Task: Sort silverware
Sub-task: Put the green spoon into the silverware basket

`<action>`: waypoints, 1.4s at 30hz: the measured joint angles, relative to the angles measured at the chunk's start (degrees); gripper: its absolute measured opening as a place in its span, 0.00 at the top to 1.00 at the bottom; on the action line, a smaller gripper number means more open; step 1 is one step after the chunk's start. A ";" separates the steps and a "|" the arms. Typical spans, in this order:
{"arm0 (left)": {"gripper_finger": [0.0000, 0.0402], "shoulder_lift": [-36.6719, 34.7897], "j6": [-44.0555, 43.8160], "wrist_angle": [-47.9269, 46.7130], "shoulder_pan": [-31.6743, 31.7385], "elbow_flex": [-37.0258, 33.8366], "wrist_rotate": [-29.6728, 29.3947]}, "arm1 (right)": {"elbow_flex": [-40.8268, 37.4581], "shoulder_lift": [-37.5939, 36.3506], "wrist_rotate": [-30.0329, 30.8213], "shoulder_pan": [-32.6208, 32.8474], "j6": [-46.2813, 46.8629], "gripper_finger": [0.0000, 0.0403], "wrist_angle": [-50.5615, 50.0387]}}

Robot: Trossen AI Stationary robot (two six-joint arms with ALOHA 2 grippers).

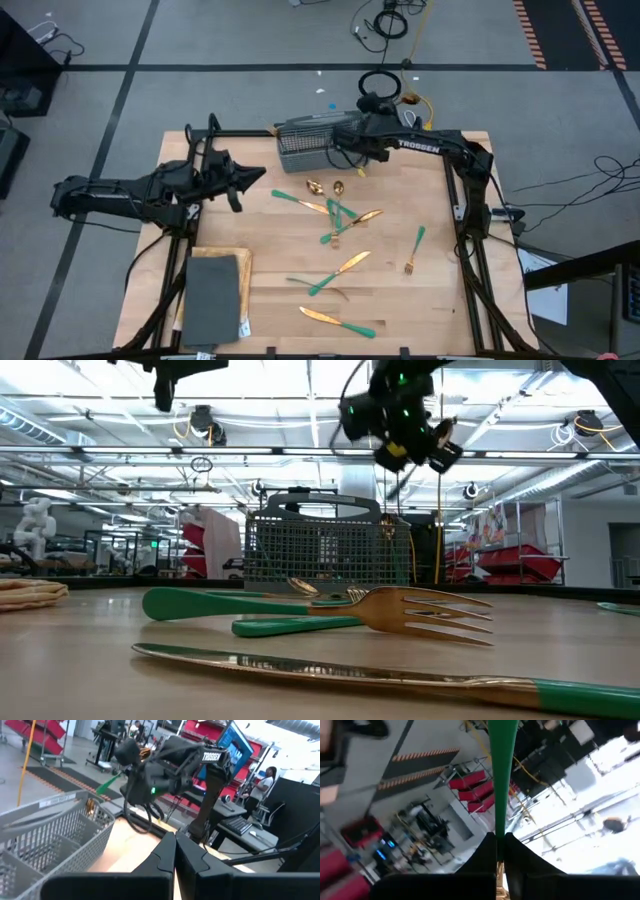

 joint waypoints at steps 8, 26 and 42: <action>0.98 0.00 -0.54 -3.14 0.00 0.00 0.04 | -9.40 0.04 4.39 1.86 1.80 1.00 -0.23; 0.98 0.00 -0.48 -7.94 0.00 -0.02 -0.07 | -9.49 -0.55 4.26 1.92 1.84 1.00 3.67; 0.98 4.32 -0.48 -7.90 0.00 -0.02 -0.35 | 4.59 -0.57 -1.41 2.39 -0.97 1.00 4.80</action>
